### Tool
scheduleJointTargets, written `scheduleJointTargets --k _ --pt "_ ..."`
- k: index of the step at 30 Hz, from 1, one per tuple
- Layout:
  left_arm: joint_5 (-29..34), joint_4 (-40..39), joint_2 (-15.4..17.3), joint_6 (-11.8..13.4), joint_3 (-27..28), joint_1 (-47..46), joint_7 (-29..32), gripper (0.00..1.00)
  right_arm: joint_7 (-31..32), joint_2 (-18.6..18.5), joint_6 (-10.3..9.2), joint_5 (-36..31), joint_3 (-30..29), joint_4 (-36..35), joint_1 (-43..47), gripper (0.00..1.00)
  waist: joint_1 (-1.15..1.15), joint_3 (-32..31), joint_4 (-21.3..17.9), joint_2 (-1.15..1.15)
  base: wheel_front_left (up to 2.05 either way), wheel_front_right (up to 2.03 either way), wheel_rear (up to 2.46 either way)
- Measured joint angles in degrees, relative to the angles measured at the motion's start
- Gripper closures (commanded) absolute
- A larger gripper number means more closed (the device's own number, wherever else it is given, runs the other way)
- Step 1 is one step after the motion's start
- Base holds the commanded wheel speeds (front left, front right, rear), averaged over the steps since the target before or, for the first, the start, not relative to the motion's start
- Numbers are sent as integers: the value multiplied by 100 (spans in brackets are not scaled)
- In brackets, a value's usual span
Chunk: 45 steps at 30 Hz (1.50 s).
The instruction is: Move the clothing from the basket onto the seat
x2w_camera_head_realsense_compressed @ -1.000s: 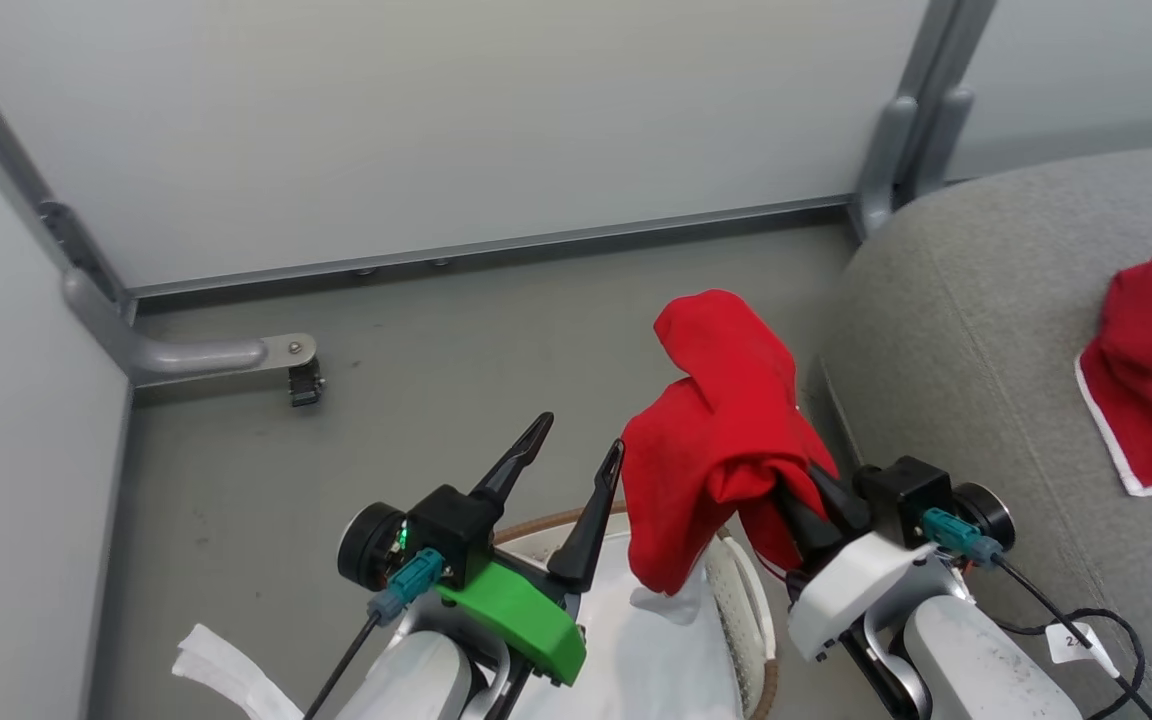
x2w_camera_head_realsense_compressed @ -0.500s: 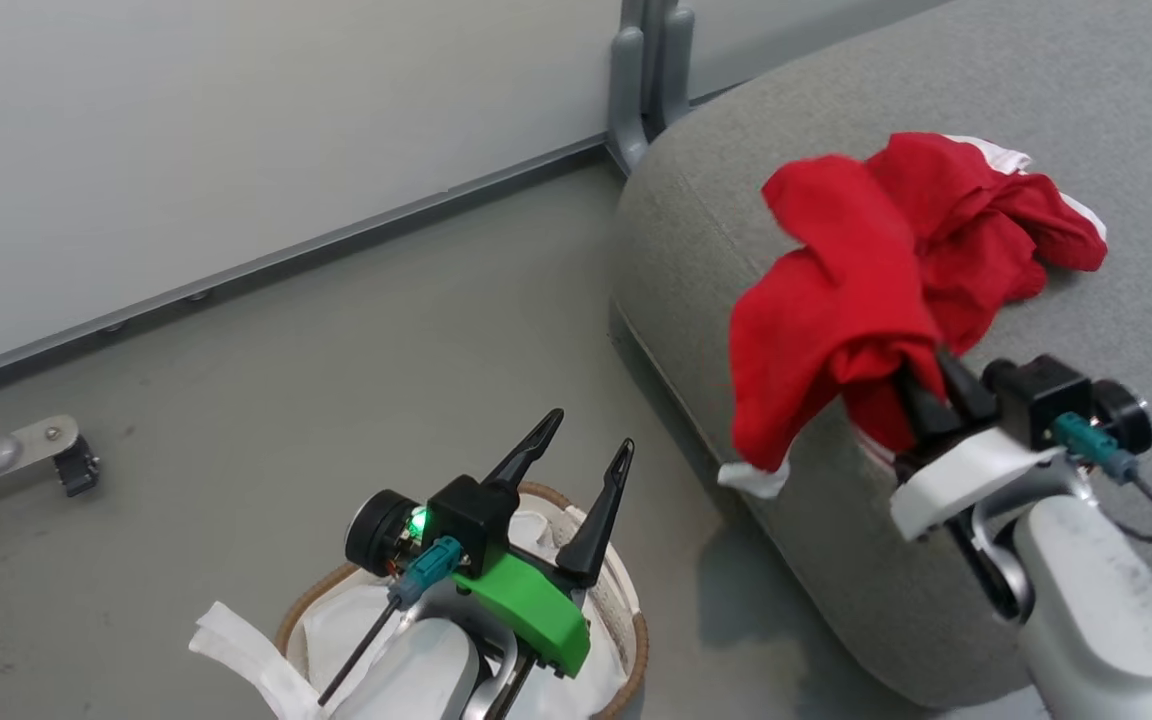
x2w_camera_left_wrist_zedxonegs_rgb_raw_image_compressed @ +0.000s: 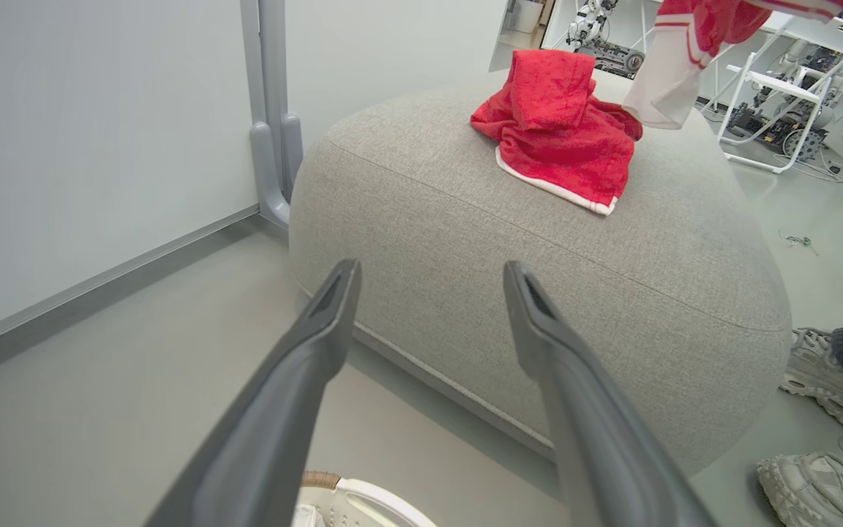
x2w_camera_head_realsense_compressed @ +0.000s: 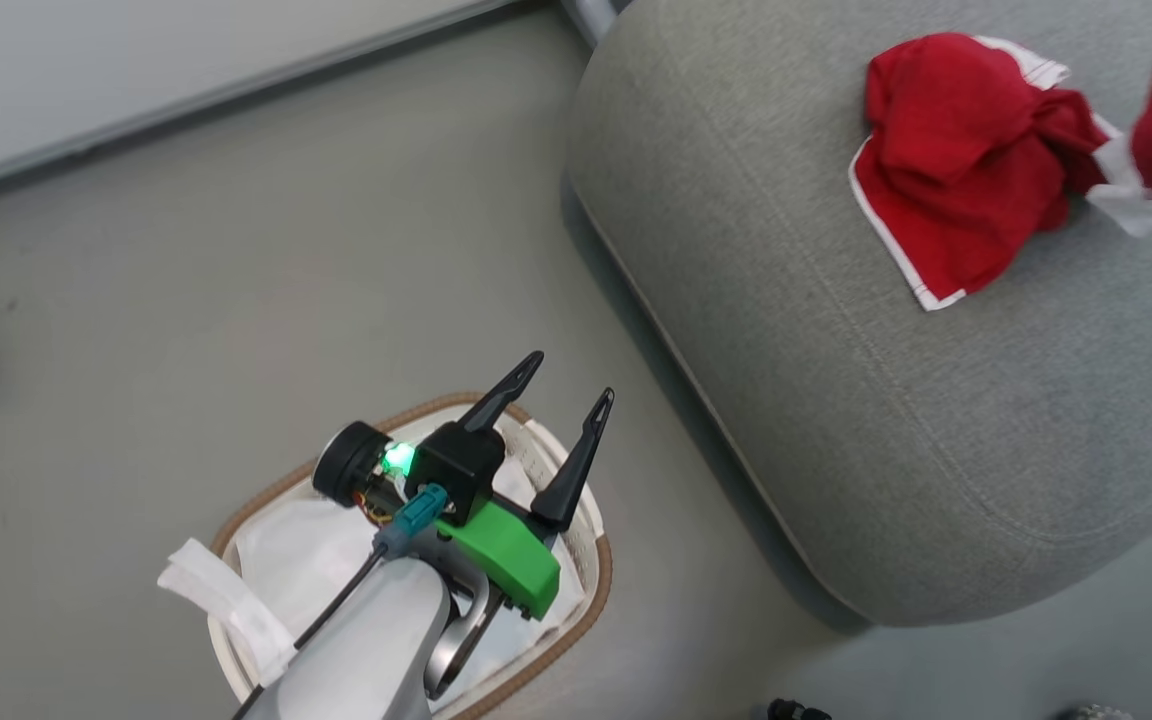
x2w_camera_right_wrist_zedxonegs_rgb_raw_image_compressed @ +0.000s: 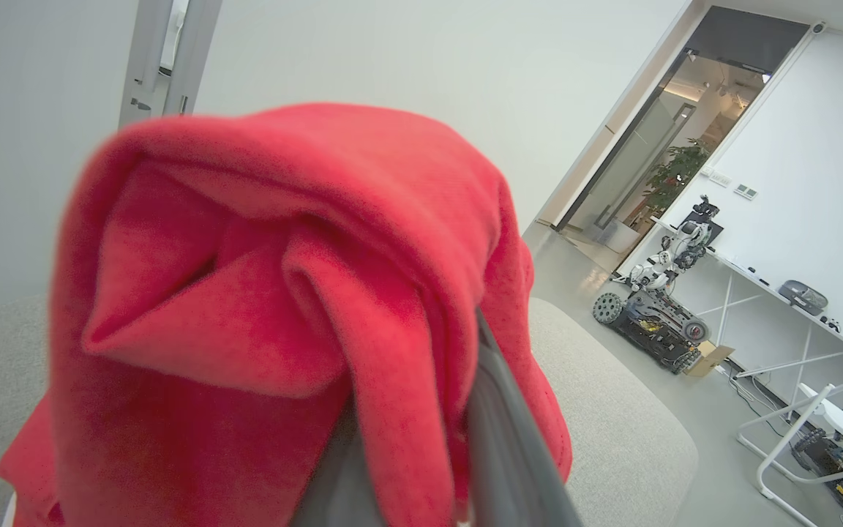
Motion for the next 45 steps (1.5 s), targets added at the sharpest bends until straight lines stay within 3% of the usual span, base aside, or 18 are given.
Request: scheduleJointTargets --k 6,7,8,9,10,14,21,27,34,40,45 --pt "12 -16 110 0 -65 -269 0 0 76 160 0 -797 -913 1230 -456 100 1 613 342 0 0 0 0" --pt "12 -15 113 0 -54 -287 0 0 76 216 0 -861 -1020 1361 -465 94 1 665 404 0 0 0 0" --pt "12 -18 112 0 -36 -310 0 0 71 277 0 -922 -1149 1472 -469 77 1 721 481 0 0 0 0" --pt "12 -20 115 0 -10 -326 0 0 52 339 0 -987 -1234 1575 -470 32 1 775 559 0 0 0 0" --pt "12 -20 112 0 12 -333 0 0 48 390 0 -1047 -1345 1657 -467 0 1 823 632 0 0 0 0" --pt "7 -48 100 0 145 -333 0 0 22 537 0 -1182 -1622 1807 -349 0 1 941 876 0 0 0 0" --pt "7 -26 27 0 369 -122 0 0 16 869 0 -860 -1405 849 584 0 1 769 1104 0 0 0 0" --pt "45 52 -35 0 896 273 0 0 15 1082 0 -181 -616 -235 1630 0 1 313 1139 0 0 0 0" --pt "286 -58 -125 131 1891 807 0 0 15 1417 0 723 348 -1247 2095 0 0 -256 1273 0 0 0 0" --pt "619 -252 -172 381 2757 1201 -1 0 15 1949 0 946 686 -1325 2135 0 0 -571 1656 0 0 0 0" --pt "865 -233 -207 421 3215 1517 0 0 14 2128 0 955 827 -1205 2334 0 0 -806 2011 0 0 0 0"
